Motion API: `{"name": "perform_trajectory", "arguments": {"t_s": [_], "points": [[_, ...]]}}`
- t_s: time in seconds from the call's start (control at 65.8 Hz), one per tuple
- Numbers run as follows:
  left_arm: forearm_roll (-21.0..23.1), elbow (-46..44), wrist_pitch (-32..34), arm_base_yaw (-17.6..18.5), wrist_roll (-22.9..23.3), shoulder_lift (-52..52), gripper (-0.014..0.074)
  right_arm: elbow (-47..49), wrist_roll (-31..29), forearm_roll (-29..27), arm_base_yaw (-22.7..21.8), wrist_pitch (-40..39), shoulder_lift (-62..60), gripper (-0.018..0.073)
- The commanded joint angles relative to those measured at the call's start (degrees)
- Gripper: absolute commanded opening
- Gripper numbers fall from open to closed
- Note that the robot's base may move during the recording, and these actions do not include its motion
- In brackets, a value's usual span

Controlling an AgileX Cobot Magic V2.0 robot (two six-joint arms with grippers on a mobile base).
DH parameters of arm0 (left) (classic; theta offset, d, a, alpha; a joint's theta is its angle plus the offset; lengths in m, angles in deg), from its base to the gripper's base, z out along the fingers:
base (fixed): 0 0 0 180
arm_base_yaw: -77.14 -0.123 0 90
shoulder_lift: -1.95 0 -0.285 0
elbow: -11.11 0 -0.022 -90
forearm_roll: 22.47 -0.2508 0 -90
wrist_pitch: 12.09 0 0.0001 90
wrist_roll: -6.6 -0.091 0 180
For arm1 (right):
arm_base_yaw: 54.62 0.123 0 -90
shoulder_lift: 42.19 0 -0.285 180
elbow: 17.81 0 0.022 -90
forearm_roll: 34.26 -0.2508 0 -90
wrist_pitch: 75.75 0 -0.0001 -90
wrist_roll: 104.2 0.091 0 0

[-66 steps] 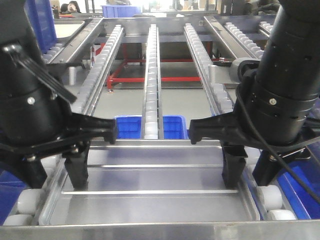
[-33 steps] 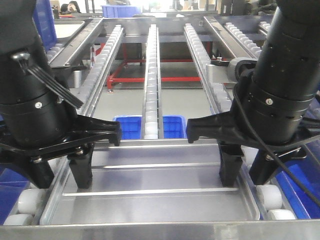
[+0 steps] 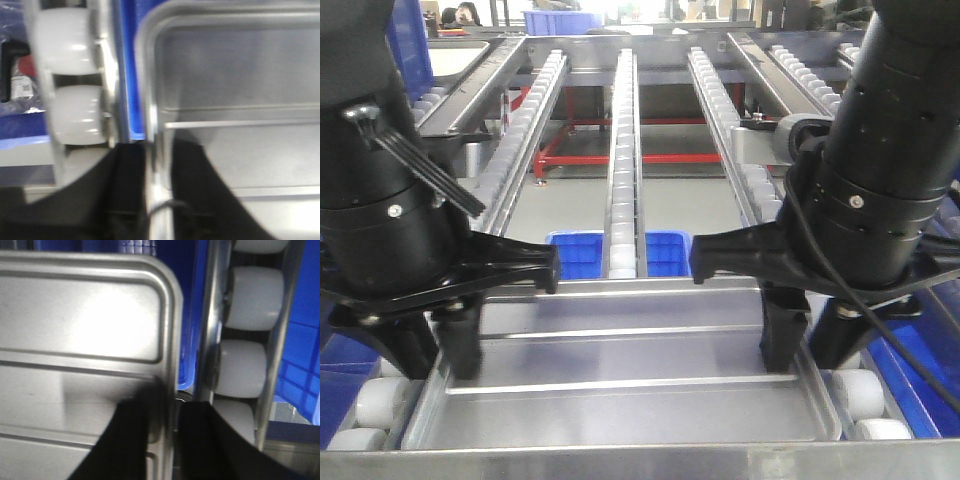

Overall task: Grab silver tray and stack on right shelf
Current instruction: 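Close both grippers on the tray's side rims, then lift the silver tray with both grippers and pull it toward the robot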

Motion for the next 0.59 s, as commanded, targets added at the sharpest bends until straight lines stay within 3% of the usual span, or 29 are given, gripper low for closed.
{"name": "perform_trajectory", "arguments": {"t_s": [0.0,0.061,0.304,0.578], "points": [[0.1,-1.24,0.02,0.29,0.54,-1.44,-0.0106,1.21,-0.46,0.97,-0.07,0.03,-1.46,0.0127],[0.18,-1.24,-0.03,0.29,0.54,-1.44,-0.0095,1.21,-0.46,0.92,-0.07,0.03,-1.46,0.0055],[0.48,-1.78,-0.71,0.08,0.54,-1.55,-0.0101,1.81,-0.46,0.85,-0.07,0.42,-1.55,0.0059],[0.24,-9.19,-9.6,0.08,-0.74,-2.49,-0.01,6.38,0.05,0.65,-0.07,5.14,-3.97,0.0059]]}}
